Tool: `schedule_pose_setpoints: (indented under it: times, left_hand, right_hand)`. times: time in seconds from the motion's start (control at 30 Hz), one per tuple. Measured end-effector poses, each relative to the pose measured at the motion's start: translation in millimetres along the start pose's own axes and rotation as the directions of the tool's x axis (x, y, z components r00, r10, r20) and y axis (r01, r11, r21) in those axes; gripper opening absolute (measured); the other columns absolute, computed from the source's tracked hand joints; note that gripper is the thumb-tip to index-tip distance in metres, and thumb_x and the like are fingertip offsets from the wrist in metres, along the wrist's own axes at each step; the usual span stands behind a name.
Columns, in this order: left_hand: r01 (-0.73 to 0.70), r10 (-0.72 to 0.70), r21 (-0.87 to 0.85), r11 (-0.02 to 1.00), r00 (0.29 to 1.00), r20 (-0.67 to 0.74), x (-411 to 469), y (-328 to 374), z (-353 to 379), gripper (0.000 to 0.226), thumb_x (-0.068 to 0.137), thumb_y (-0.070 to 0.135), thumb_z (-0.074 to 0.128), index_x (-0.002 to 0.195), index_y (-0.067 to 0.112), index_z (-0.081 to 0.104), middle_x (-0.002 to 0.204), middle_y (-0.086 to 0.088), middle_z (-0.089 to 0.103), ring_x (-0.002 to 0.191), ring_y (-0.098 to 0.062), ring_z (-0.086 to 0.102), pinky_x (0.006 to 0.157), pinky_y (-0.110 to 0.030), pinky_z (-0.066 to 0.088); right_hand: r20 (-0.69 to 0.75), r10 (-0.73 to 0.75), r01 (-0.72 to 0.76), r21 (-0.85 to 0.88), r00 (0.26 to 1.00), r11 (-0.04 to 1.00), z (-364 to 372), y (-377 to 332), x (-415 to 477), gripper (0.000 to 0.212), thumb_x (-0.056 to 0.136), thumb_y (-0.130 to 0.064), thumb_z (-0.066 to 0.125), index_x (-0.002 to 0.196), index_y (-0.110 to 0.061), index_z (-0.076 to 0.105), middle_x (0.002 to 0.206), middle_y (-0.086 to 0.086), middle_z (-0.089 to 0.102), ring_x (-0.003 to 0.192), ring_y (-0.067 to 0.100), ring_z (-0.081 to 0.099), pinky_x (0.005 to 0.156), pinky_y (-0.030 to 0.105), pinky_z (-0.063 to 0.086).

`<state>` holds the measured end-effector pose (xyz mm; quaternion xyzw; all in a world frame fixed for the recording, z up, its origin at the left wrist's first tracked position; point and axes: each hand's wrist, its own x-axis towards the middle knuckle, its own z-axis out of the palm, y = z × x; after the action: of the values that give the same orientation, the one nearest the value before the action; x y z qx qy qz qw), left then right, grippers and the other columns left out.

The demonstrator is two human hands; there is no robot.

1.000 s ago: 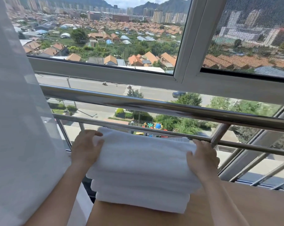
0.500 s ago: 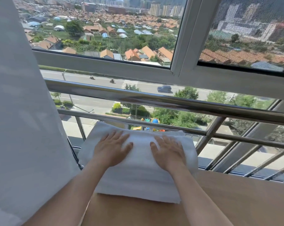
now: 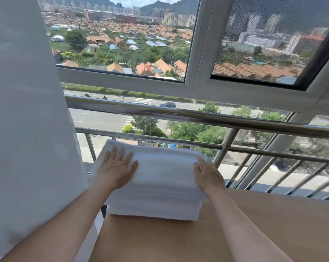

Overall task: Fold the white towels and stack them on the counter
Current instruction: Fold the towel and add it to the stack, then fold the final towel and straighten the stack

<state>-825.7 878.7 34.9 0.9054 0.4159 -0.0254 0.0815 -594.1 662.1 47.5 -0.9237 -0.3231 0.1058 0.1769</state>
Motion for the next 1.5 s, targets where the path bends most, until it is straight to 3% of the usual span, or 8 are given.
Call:
schedule_pose_setpoints:
  times: [0.23, 0.43, 0.53, 0.7, 0.93, 1.1, 1.23, 1.5]
  left_hand:
    - [-0.201, 0.202, -0.063, 0.977, 0.979, 0.003, -45, 61, 6, 0.073, 0.096, 0.07, 0.011, 0.16, 0.034, 0.005, 0.168, 0.0, -0.001, 0.154, -0.025, -0.008, 0.123, -0.046, -0.005]
    - [-0.455, 0.461, -0.139, 0.88, 0.888, 0.009, -95, 125, 4, 0.066, 0.098, 0.067, 0.013, 0.155, 0.038, 0.029, 0.167, 0.004, 0.011, 0.154, -0.022, -0.002, 0.123, -0.047, 0.002]
    - [-0.516, 0.526, -0.174, 0.839, 0.851, 0.013, -117, 154, 7, 0.064, 0.099, 0.066, 0.019, 0.154, 0.036, 0.034, 0.167, 0.006, 0.016, 0.154, -0.018, 0.004, 0.123, -0.042, 0.013]
    - [-0.562, 0.565, -0.117, 0.819, 0.825, -0.015, -150, 225, 6, 0.065, 0.098, 0.067, 0.018, 0.151, 0.036, 0.037, 0.166, 0.005, 0.019, 0.154, -0.017, 0.007, 0.121, -0.041, 0.019]
    - [-0.56, 0.556, -0.05, 0.827, 0.828, -0.078, -208, 363, 14, 0.08, 0.087, 0.078, 0.006, 0.151, 0.039, 0.037, 0.164, 0.003, 0.024, 0.152, -0.022, 0.019, 0.122, -0.045, 0.017]
    - [-0.607, 0.605, -0.08, 0.79, 0.794, -0.05, -243, 472, 29, 0.078, 0.09, 0.076, 0.01, 0.153, 0.037, 0.034, 0.165, 0.003, 0.022, 0.152, -0.021, 0.017, 0.12, -0.046, 0.017]
    - [-0.67, 0.671, -0.08, 0.738, 0.741, -0.031, -267, 547, 43, 0.069, 0.096, 0.07, 0.019, 0.153, 0.033, 0.036, 0.165, 0.0, 0.022, 0.152, -0.022, 0.016, 0.122, -0.044, 0.014]
    - [-0.739, 0.739, -0.021, 0.673, 0.673, -0.02, -265, 679, 67, 0.07, 0.095, 0.072, 0.018, 0.15, 0.034, 0.039, 0.163, -0.002, 0.027, 0.151, -0.023, 0.022, 0.121, -0.045, 0.018]
  right_hand:
    - [0.014, -0.065, 0.066, -0.057, 0.998, 0.996, -20, -3, -67, 0.056, 0.102, -0.053, 0.027, 0.155, -0.035, 0.025, 0.166, 0.0, 0.01, 0.152, 0.023, 0.013, 0.121, 0.04, 0.018]
    - [-0.042, 0.001, -0.001, 0.007, 0.999, 1.0, -46, 34, -129, 0.058, 0.102, -0.053, 0.031, 0.156, -0.032, 0.026, 0.166, -0.001, 0.016, 0.152, 0.019, 0.011, 0.123, 0.04, 0.013]
    - [-0.066, 0.045, -0.042, 0.048, 0.997, 0.998, -60, 66, -154, 0.059, 0.102, -0.054, 0.031, 0.155, -0.027, 0.028, 0.162, 0.002, 0.026, 0.149, 0.022, 0.021, 0.12, 0.041, 0.021]
    - [-0.083, 0.114, -0.105, 0.097, 0.99, 0.99, -93, 137, -189, 0.059, 0.102, -0.052, 0.032, 0.153, -0.022, 0.03, 0.156, 0.01, 0.035, 0.143, 0.028, 0.032, 0.112, 0.04, 0.028]
    - [-0.169, 0.082, -0.09, -0.039, 0.982, 0.995, -152, 268, -239, 0.058, 0.101, -0.05, 0.032, 0.148, -0.016, 0.034, 0.152, 0.011, 0.044, 0.138, 0.032, 0.04, 0.112, 0.042, 0.03]
    - [-0.183, 0.146, -0.172, -0.137, 0.972, 0.976, -187, 367, -275, 0.058, 0.101, -0.054, 0.029, 0.141, -0.014, 0.038, 0.15, 0.013, 0.044, 0.141, 0.029, 0.035, 0.11, 0.043, 0.028]
    - [-0.182, 0.183, -0.208, -0.128, 0.966, 0.97, -212, 432, -295, 0.064, 0.101, -0.054, 0.031, 0.155, -0.021, 0.025, 0.162, 0.003, 0.028, 0.15, 0.025, 0.02, 0.119, 0.04, 0.02]
    - [-0.255, 0.262, -0.309, -0.163, 0.931, 0.937, -254, 545, -295, 0.062, 0.101, -0.054, 0.032, 0.153, -0.021, 0.029, 0.159, 0.002, 0.034, 0.146, 0.024, 0.027, 0.114, 0.041, 0.024]
